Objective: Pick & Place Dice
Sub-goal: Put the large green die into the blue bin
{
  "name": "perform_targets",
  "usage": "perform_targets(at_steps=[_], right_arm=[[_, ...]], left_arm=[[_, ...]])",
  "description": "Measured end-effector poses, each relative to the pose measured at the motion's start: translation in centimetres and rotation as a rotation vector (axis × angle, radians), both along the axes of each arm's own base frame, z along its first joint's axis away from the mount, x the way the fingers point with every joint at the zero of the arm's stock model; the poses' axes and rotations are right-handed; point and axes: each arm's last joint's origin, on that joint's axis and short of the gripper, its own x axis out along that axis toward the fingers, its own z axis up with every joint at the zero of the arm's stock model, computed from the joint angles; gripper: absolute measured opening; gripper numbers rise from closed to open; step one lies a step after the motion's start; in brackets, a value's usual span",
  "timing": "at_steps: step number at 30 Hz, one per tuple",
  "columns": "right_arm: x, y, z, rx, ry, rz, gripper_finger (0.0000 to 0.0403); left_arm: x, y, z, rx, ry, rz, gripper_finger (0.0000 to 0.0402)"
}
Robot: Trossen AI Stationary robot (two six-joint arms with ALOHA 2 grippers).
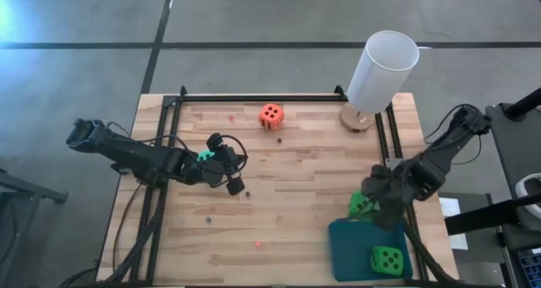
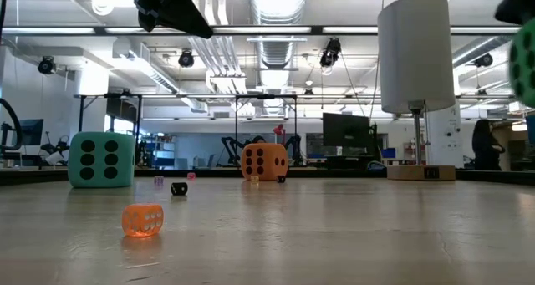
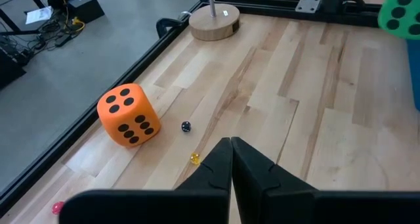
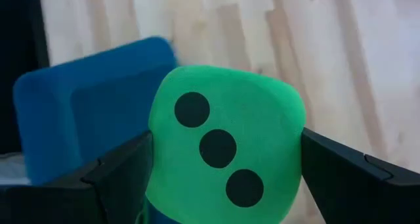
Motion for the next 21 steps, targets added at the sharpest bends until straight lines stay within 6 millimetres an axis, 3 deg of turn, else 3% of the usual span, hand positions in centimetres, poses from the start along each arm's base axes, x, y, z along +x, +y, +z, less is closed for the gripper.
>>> perform_targets(at_steps=[14,21], right_arm=[[-4.0,3.5,-0.1,0.131,0.081,0.048,0.0343],[-4.9,5.0,-0.8,0.108,0.117,0.075,0.0350]], left_arm=[[0.0,0.0,0.0,0.000,0.000,0.000,0.0010],[0.0,0.0,0.0,0.000,0.000,0.000,0.0010]])
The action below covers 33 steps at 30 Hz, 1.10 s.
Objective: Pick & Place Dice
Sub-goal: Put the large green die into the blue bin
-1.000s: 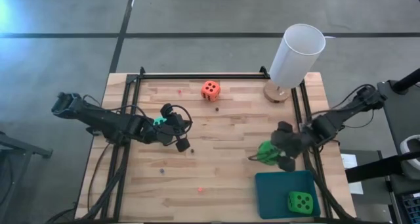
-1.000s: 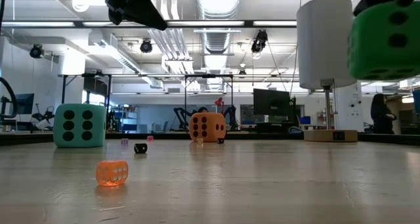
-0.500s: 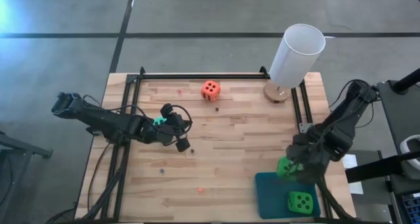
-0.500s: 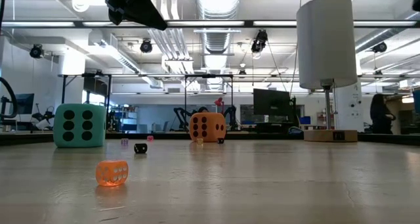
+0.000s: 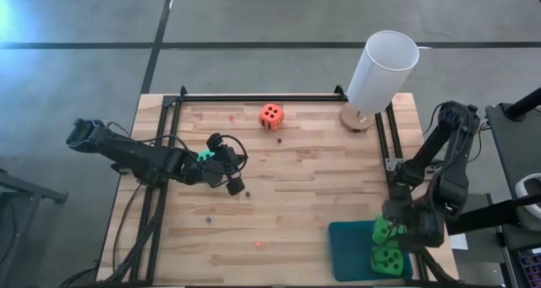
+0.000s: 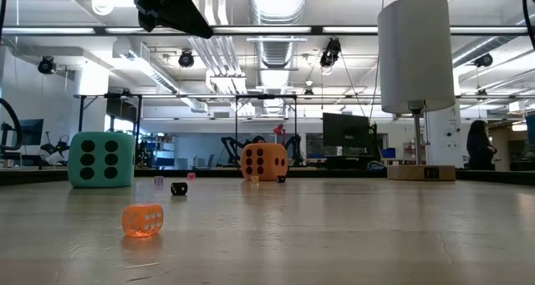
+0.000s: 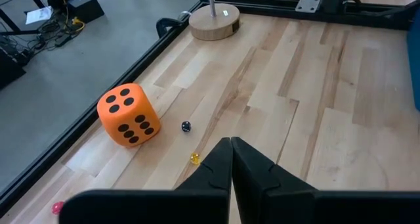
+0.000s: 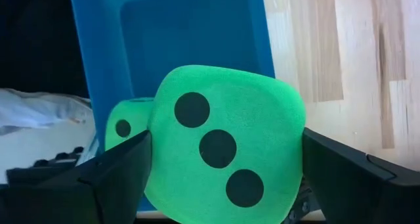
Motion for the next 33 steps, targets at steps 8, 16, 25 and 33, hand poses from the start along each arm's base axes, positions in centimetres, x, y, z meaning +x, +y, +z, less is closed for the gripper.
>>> perform_targets(at_steps=[8,16,25,33], right_arm=[[0.2,0.9,-0.8,-0.041,0.028,0.013,0.0352],[0.2,1.0,-1.0,-0.043,0.030,0.013,0.0359],[0.2,1.2,-0.9,-0.018,0.061,0.041,0.0359],[0.2,1.6,-0.8,0.024,0.056,0.087,0.0359]], left_arm=[[0.0,0.0,0.0,0.000,0.000,0.000,0.0010],[0.0,0.0,0.0,0.000,0.000,0.000,0.0010],[0.0,0.0,0.0,0.000,0.000,0.000,0.0010],[0.0,0.0,0.0,0.000,0.000,0.000,0.0010]])
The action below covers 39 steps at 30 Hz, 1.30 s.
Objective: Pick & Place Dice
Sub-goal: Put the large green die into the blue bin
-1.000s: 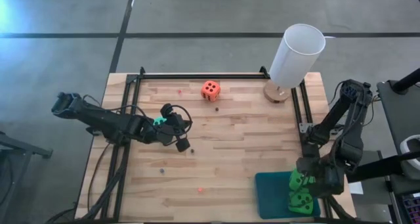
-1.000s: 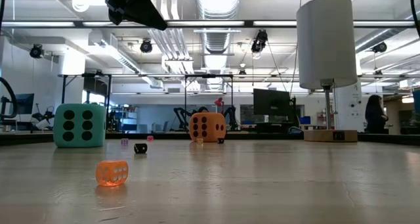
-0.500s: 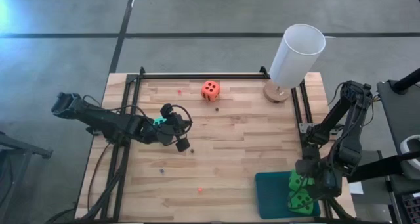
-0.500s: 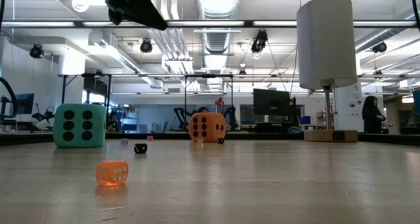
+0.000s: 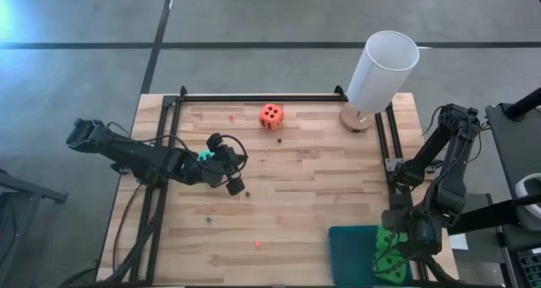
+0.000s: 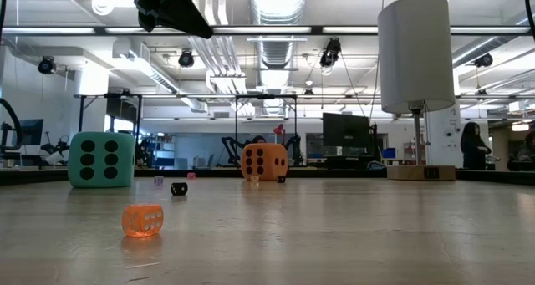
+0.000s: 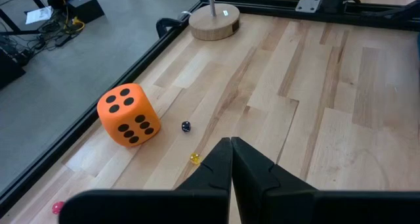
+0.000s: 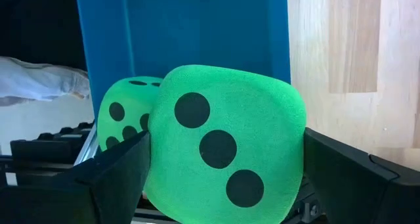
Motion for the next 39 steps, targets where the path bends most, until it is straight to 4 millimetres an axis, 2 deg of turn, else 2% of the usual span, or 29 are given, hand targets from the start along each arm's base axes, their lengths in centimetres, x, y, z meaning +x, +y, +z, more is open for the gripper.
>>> perform_targets(at_steps=[28,39], right_arm=[[-0.07,0.02,-0.10,0.012,0.028,-0.010,0.0359],[-0.05,0.03,-0.24,0.011,0.023,-0.010,0.0397]], left_arm=[[0.00,0.00,0.00,0.000,0.000,0.000,0.0010],[0.00,0.00,0.00,0.000,0.000,0.000,0.0010]])
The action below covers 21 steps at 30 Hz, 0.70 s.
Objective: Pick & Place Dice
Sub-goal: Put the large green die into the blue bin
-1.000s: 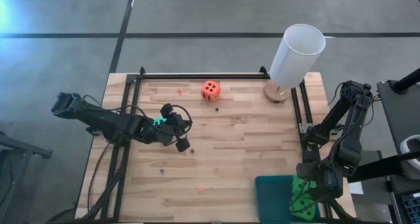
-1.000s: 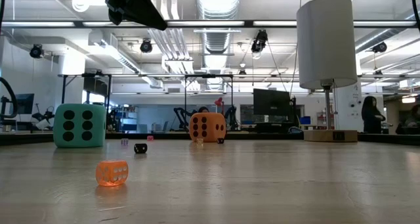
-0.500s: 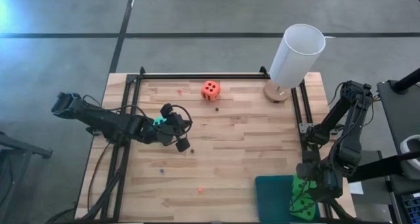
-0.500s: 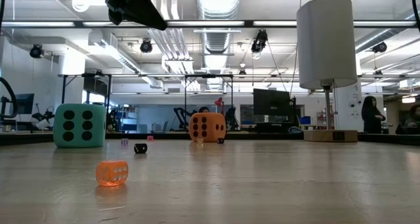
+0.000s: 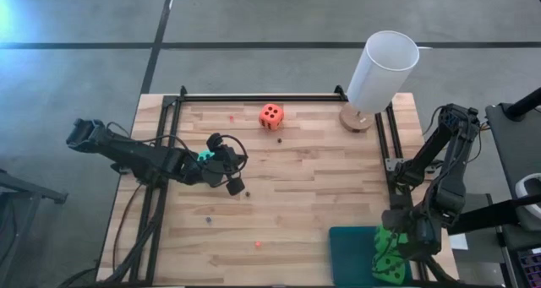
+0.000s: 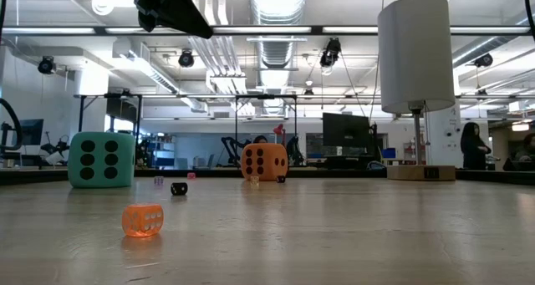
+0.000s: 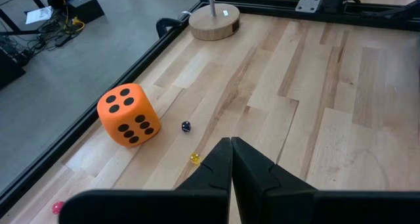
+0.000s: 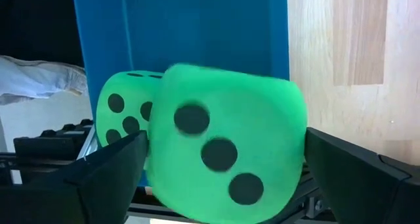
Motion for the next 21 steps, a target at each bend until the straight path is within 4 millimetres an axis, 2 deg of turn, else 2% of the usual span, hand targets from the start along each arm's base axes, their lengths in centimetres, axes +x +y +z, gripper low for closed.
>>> perform_targets(at_steps=[13,21], right_arm=[[0.1,0.1,0.0,0.010,-0.010,-0.005,0.0400],[1.1,0.5,0.2,-0.028,-0.239,-0.055,0.0400]], left_arm=[[0.0,0.0,0.0,0.000,0.000,0.000,0.0010],[0.0,0.0,0.0,0.000,0.000,0.000,0.0010]])
